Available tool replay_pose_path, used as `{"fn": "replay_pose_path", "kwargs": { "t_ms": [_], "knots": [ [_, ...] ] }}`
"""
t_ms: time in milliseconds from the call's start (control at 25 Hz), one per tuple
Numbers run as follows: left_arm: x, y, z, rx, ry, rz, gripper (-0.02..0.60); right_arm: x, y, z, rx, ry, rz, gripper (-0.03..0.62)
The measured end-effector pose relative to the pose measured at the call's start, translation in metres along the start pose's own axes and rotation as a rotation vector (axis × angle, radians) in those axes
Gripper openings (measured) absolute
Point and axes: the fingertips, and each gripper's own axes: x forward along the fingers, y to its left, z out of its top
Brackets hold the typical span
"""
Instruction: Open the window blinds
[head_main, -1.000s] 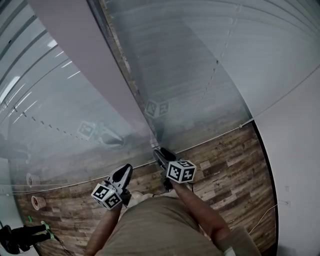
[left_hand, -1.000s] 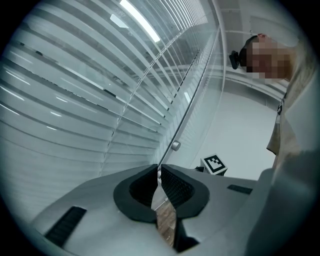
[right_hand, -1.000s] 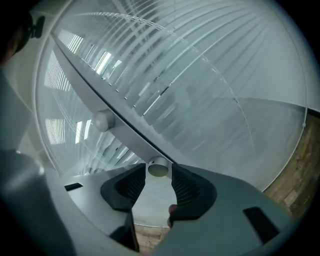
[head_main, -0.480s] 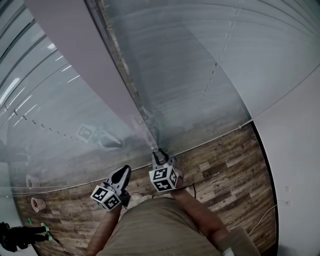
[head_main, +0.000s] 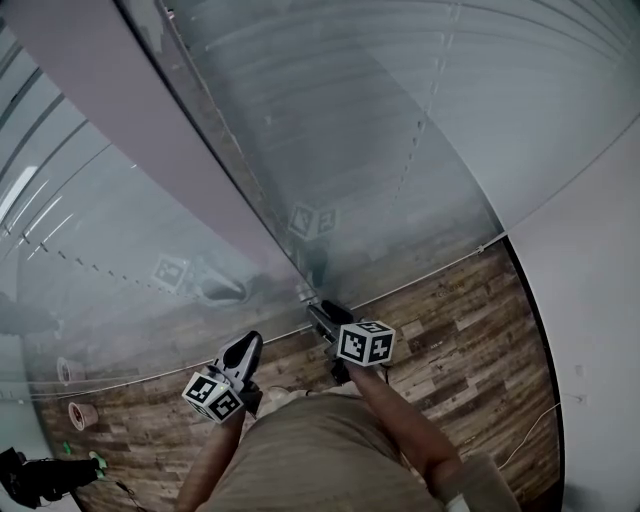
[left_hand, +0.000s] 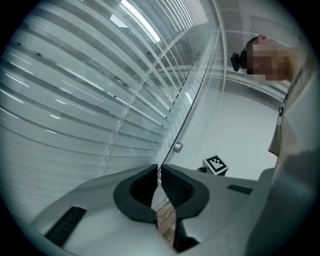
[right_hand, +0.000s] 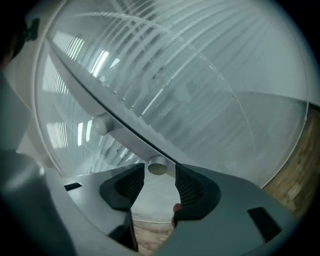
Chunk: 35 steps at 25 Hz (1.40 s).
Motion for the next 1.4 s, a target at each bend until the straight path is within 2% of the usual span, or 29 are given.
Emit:
{"fn": "replay_pose_path", "kwargs": {
  "t_ms": [80,160,200,280,320,360,400,440,520,560,600,640,760,880,960,1120,1200,1400],
  "knots": [
    [0.001,-0.001,-0.001,0.001,-0.002,-0.003,0.014,0.002,-0.002,0.001,0.127,-0.023,0.049,0.181],
    [0.001,-0.001,-0.001,0.000,-0.004,-0.002,0.014,0.004,-0.001,0.002,0.176,-0.037,0.073,0.177],
    [0.001,-0.001,-0.001,-0.003,-0.004,0.000,0.014,0.006,-0.001,0.002,0.180,-0.031,0.075,0.142],
    [0.000,0.001,-0.002,-0.007,-0.005,0.005,0.014,0.007,-0.001,0.001,0.187,-0.011,0.076,0.129],
    [0.000,0.001,-0.002,-0.008,-0.004,0.008,0.014,0.008,-0.001,0.001,0.172,0.003,0.069,0.129],
    [0.000,0.002,-0.003,-0.009,-0.003,0.010,0.014,0.008,-0.001,0.001,0.114,0.022,0.044,0.127],
    [-0.001,0.002,-0.003,-0.009,-0.002,0.011,0.014,0.008,0.001,0.001,-0.016,0.050,-0.015,0.126],
    [-0.001,0.003,-0.004,-0.010,0.000,0.011,0.014,0.009,0.004,0.001,-0.225,0.087,-0.112,0.126],
    [0.000,0.003,-0.004,-0.015,0.005,0.015,0.014,0.010,0.011,0.000,-0.726,0.156,-0.346,0.126],
    [0.001,0.002,-0.004,-0.016,0.005,0.016,0.014,0.011,0.013,-0.001,-0.893,0.166,-0.421,0.126],
    [0.001,0.001,-0.004,-0.015,0.004,0.013,0.014,0.012,0.014,-0.002,-0.964,0.162,-0.447,0.126],
    [0.002,0.000,-0.004,-0.012,0.003,0.009,0.014,0.011,0.014,-0.003,-0.963,0.153,-0.442,0.126],
    [0.003,-0.002,-0.004,-0.007,0.006,0.001,0.014,0.011,0.013,-0.002,-0.875,0.127,-0.383,0.127],
    [0.002,-0.003,-0.005,-0.007,0.009,0.000,0.014,0.009,0.012,-0.006,-0.754,0.118,-0.275,0.127],
    [0.002,-0.003,-0.005,-0.002,0.007,-0.003,0.014,0.005,0.009,-0.009,-0.588,0.106,-0.183,0.157],
    [-0.002,-0.001,-0.006,-0.015,0.011,0.011,0.014,0.000,0.006,-0.014,-0.126,0.075,0.003,0.184],
    [-0.003,-0.001,-0.008,-0.017,0.009,0.009,0.014,0.000,0.008,-0.012,0.006,0.056,0.051,0.184],
    [-0.005,-0.002,-0.010,-0.019,0.013,0.010,0.014,0.006,0.005,-0.002,0.004,0.004,0.008,0.181]
  ]
}}
